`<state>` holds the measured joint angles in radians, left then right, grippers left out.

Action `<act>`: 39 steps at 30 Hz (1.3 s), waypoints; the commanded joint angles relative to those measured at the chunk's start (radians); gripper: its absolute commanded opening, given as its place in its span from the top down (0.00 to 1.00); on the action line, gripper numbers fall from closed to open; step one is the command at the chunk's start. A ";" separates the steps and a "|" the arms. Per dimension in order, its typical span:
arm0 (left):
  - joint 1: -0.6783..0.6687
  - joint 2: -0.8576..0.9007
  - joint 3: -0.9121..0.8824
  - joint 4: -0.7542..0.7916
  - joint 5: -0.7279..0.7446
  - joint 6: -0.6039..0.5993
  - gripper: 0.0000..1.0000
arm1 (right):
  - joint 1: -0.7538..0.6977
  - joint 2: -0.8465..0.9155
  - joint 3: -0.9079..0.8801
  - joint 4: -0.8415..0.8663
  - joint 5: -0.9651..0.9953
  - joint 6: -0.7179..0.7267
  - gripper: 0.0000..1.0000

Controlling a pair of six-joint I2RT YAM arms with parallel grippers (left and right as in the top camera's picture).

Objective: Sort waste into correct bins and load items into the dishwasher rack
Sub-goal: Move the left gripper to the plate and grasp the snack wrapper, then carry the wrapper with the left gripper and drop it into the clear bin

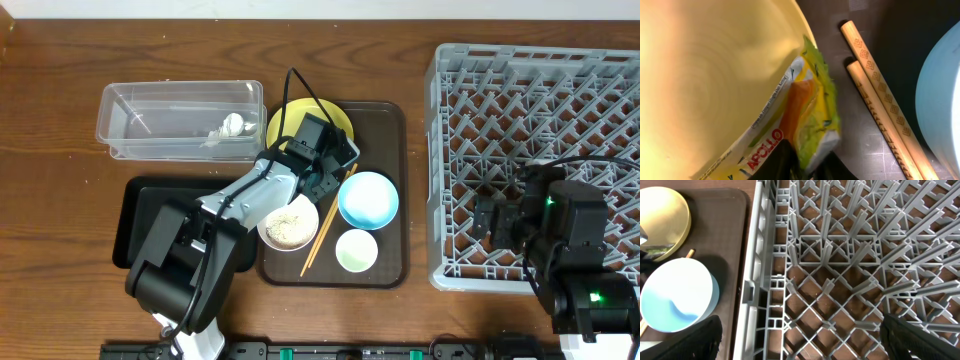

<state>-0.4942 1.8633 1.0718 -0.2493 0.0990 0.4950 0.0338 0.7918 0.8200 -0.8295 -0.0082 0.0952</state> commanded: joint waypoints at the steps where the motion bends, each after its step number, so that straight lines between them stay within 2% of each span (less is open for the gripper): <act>1: 0.002 0.006 -0.003 0.005 -0.013 0.005 0.89 | -0.006 -0.002 0.021 -0.001 -0.004 0.005 0.01; 25: 0.002 -0.041 -0.002 -0.090 -0.013 0.002 0.84 | -0.006 -0.002 0.021 -0.001 -0.004 0.005 0.01; 29: 0.002 -0.064 -0.002 -0.090 -0.012 0.002 0.74 | -0.006 -0.002 0.022 -0.001 -0.004 0.005 0.01; 39: 0.002 -0.095 -0.002 -0.096 0.000 -0.003 0.75 | -0.006 -0.002 0.022 -0.001 -0.004 0.005 0.01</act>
<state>-0.4946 1.7836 1.0718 -0.3370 0.0978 0.4969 0.0338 0.7918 0.8200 -0.8295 -0.0082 0.0952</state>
